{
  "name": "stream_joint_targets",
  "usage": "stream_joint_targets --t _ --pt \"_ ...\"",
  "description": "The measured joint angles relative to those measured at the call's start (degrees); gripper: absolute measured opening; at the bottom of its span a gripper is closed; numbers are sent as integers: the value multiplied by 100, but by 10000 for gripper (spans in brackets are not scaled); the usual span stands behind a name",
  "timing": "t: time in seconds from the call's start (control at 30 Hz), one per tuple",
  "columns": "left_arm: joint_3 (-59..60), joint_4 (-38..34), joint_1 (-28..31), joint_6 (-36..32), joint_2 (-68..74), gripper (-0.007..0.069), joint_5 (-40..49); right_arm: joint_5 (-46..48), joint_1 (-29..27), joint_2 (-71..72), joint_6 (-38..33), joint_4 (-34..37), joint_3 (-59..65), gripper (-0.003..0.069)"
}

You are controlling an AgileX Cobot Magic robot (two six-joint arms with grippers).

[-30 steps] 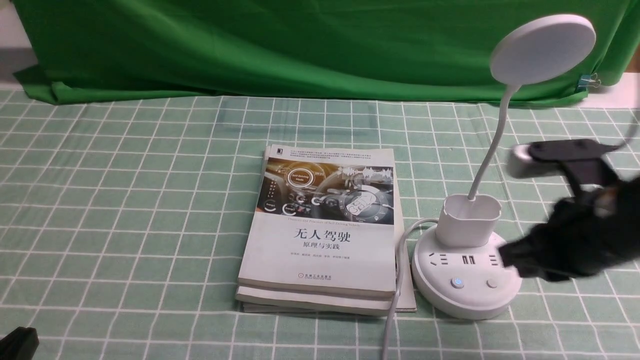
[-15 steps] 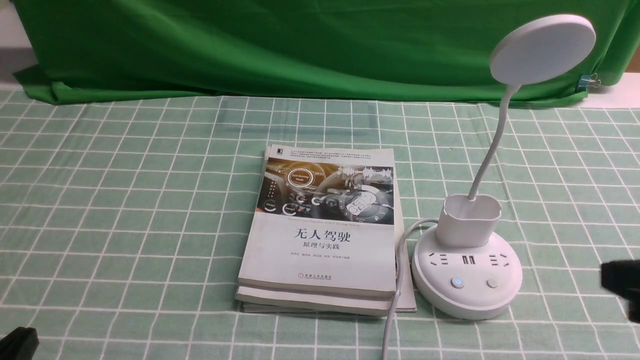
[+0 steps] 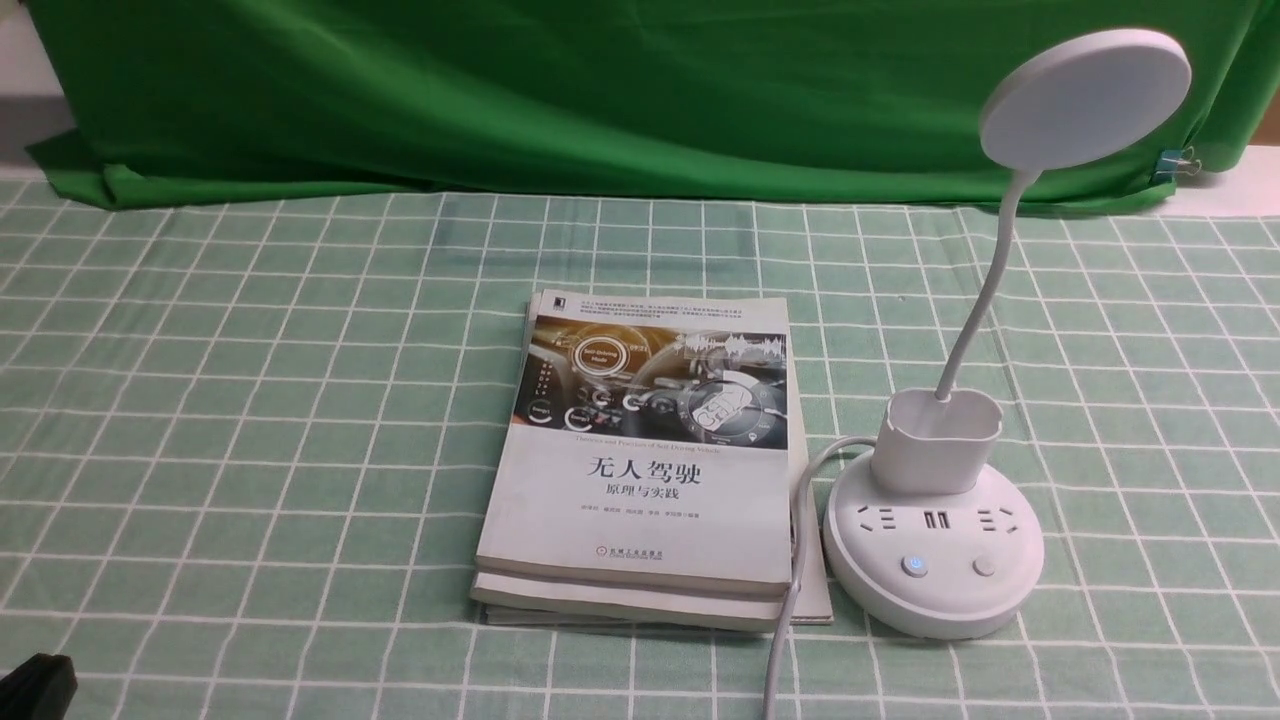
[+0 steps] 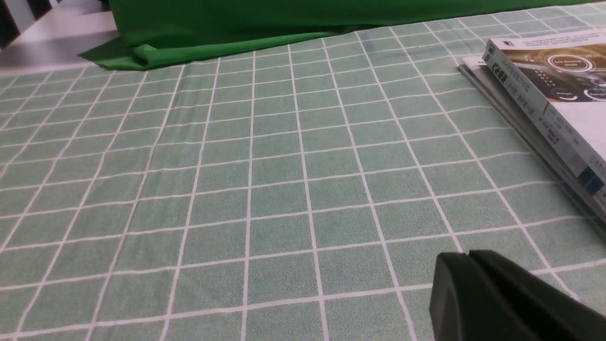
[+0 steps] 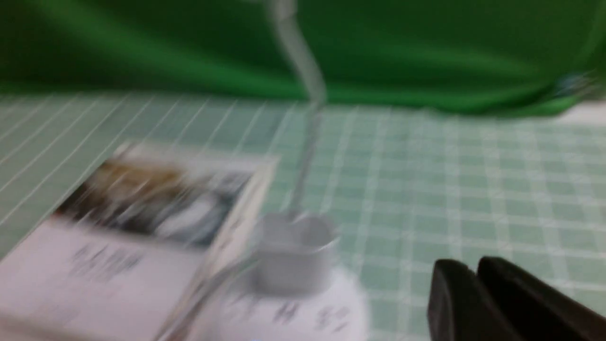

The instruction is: Turn off the desk lamp on the blue coffee tablecloth by hand.

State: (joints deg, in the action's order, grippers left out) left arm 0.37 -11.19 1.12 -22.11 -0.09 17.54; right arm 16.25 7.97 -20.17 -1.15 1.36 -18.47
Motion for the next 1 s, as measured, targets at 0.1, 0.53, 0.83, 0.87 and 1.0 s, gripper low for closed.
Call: stream_joint_targets --t 0.1,0.53,0.83,0.87,1.0 --pt "0 0 0 0 0 0 0 -671 -281 545 -71 -4 835 77" --pt "0 0 0 0 0 0 -5 -430 -474 2004 -157 -18 1875 77" --pt "0 0 0 0 0 0 2 -262 -474 2004 -159 -22 1875 48" --pt "0 0 0 0 0 0 2 -256 -474 2004 -159 -22 1875 50" --pt "0 0 0 0 0 0 2 -249 -474 2004 -148 -22 1875 59"
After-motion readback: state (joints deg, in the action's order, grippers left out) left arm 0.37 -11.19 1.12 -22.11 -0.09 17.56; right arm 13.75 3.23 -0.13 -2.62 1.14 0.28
